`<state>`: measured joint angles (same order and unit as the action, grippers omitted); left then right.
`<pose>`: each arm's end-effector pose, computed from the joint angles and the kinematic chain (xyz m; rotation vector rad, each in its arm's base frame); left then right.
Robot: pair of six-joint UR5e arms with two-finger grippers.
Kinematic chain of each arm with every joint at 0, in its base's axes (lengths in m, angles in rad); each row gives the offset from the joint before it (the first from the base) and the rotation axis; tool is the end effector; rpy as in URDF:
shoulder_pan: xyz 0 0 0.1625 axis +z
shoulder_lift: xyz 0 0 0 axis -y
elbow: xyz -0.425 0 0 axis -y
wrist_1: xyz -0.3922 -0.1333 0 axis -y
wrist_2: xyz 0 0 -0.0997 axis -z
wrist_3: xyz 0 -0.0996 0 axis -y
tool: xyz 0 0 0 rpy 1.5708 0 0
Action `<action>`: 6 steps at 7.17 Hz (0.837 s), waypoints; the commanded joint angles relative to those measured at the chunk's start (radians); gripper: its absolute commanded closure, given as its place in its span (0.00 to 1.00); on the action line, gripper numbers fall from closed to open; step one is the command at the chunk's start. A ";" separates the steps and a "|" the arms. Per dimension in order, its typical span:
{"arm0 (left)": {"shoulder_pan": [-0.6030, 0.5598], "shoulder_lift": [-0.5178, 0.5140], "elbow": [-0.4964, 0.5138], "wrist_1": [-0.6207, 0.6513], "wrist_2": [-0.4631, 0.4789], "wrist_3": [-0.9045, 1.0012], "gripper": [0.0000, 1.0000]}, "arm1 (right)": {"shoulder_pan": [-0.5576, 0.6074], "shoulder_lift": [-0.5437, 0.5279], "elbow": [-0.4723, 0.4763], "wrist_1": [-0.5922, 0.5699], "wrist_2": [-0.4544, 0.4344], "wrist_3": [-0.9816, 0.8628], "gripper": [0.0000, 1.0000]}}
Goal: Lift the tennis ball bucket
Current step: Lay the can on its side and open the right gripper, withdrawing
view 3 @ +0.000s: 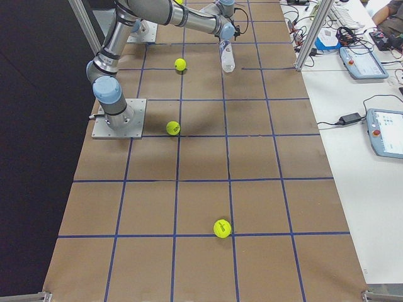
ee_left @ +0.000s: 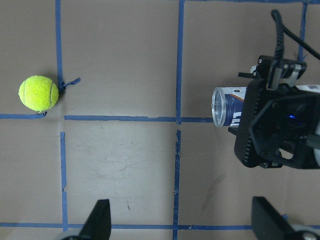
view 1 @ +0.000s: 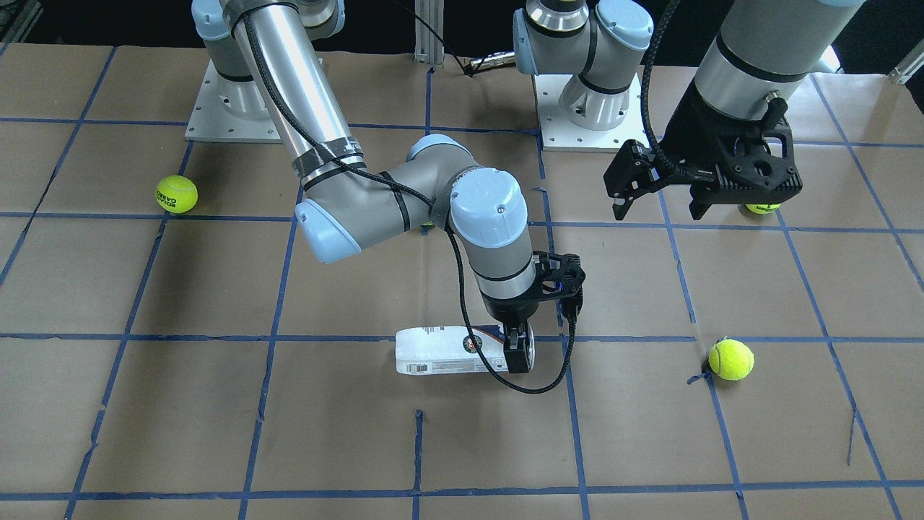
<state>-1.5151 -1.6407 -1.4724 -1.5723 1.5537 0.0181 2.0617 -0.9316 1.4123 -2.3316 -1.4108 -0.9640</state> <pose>-0.1056 -0.5308 0.5008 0.0584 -3.1247 0.0431 0.4730 -0.5684 0.2553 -2.0312 2.2301 -0.4701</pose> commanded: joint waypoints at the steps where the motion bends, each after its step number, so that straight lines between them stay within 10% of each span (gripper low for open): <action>1: 0.003 -0.002 0.012 0.000 -0.007 0.000 0.00 | -0.072 -0.108 0.010 0.058 -0.130 0.010 0.00; 6: 0.079 -0.132 -0.006 -0.029 -0.180 0.022 0.00 | -0.500 -0.459 0.005 0.555 0.015 0.020 0.00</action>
<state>-1.4426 -1.7104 -1.4732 -1.5984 1.4314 0.0270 1.6471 -1.3050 1.4146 -1.8862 -1.4465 -0.9525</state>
